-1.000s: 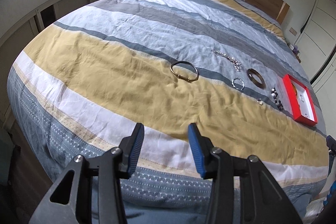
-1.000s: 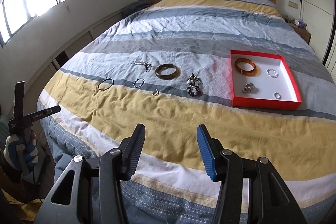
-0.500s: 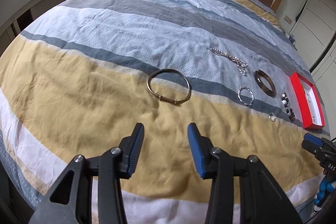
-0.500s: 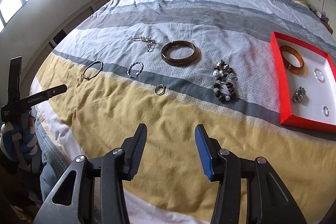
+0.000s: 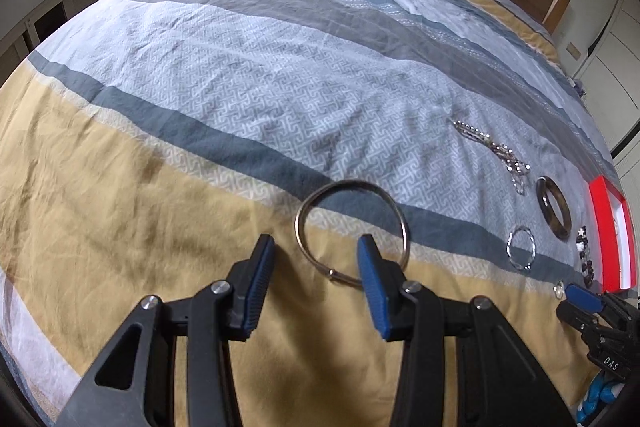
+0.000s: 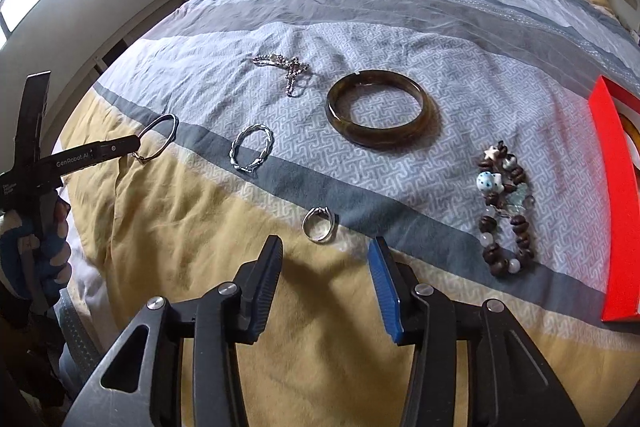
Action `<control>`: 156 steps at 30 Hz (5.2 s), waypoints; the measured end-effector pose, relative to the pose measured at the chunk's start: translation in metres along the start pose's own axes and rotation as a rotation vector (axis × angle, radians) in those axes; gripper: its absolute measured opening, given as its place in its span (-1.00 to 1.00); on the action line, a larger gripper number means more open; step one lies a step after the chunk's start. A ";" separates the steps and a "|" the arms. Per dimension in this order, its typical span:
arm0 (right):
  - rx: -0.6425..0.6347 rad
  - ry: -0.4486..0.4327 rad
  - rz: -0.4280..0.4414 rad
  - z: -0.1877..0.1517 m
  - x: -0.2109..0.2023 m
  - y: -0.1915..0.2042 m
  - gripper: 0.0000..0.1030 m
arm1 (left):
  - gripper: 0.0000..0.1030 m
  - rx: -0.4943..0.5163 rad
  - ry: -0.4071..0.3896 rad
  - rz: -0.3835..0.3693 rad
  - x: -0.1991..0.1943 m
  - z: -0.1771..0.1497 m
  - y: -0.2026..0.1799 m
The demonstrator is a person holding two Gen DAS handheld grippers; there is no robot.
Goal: Organize jewelry
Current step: 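Grasp the silver cuff bangle with the left tool while the right tool grasps a silver ring, then carry the silver cuff bangle and silver ring in both tools to the red box, then open the right tool to drop the ring while the left tool lowers the cuff bangle into the box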
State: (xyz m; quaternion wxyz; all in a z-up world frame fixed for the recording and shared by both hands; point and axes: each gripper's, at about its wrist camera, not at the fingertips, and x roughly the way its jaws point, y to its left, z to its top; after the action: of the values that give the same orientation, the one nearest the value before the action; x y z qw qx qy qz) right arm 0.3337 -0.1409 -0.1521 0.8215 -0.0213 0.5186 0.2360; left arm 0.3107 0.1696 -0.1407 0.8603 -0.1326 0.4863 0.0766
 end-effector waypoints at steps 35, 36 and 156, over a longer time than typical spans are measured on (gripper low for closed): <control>-0.054 -0.041 -0.047 -0.026 -0.045 0.031 -0.61 | -0.94 0.109 -0.073 0.065 -0.062 -0.030 -0.053; -0.055 -0.048 -0.049 -0.028 -0.052 0.033 -0.62 | -0.94 0.114 -0.079 0.062 -0.067 -0.032 -0.055; 0.220 -0.274 -0.317 -0.124 -0.270 -0.208 -0.30 | -0.91 0.666 -0.011 -0.383 -0.092 -0.070 -0.468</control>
State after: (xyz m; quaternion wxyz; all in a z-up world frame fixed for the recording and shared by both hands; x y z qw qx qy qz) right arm 0.2199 -0.4594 -0.0200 0.9083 0.0193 0.4152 0.0469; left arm 0.3281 -0.2984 -0.0244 0.8576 0.0661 0.4461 -0.2471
